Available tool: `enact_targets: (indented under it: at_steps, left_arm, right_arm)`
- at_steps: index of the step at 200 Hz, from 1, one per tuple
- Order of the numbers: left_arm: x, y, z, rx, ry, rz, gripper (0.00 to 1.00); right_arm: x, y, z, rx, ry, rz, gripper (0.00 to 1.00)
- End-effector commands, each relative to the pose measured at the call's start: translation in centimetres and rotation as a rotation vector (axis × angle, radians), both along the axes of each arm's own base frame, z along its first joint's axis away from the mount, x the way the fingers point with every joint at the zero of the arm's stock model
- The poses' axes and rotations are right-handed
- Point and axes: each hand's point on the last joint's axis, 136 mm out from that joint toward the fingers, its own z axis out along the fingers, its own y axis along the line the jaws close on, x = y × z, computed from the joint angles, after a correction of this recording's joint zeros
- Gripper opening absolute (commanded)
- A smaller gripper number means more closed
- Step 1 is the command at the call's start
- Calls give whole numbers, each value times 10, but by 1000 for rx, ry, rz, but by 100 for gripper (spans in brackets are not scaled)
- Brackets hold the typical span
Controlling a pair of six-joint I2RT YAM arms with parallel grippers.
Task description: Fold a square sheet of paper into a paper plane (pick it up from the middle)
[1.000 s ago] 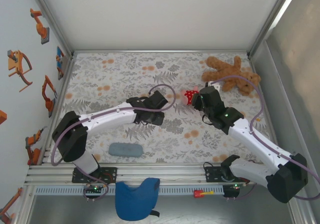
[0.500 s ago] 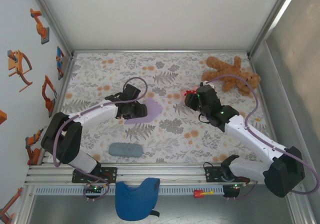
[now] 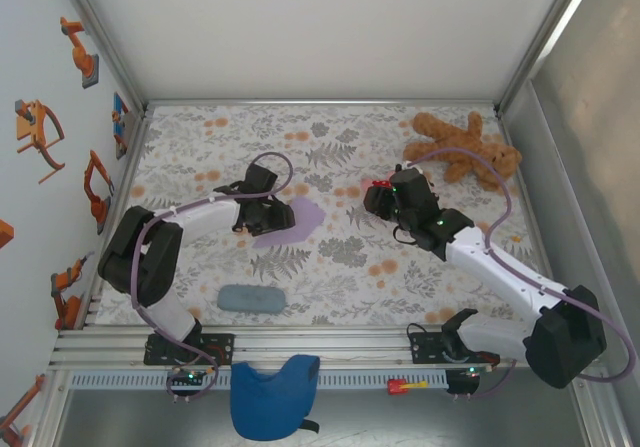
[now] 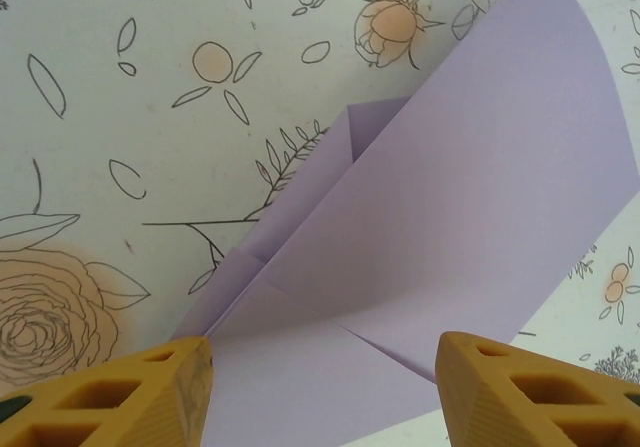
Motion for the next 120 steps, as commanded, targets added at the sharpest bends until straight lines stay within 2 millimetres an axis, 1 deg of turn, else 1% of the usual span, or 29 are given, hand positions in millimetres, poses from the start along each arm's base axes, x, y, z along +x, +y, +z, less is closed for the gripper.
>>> enact_targets:
  at_steps: [1,29,44,64,85,100,120]
  left_arm:
    - [-1,-2,-6,-26,34,32,60]
    - [-8,-3,-16,-51,79,63,57]
    - [-13,-6,-21,-78,114,92,54]
    - [-21,-10,-27,-130,159,139,49]
    - [-32,-14,-33,-174,205,193,44]
    - [-37,-18,-35,-205,225,223,41]
    - [-43,-18,-35,-212,238,247,36]
  right_arm:
    - [0,6,-11,46,35,-1,54]
    - [-3,22,-21,155,81,15,53]
    - [-7,32,-31,227,131,16,51]
    - [-12,49,-46,297,203,22,47]
    - [-20,69,-62,334,273,27,44]
    - [-26,85,-72,353,313,32,42]
    - [-31,105,-86,367,354,44,38]
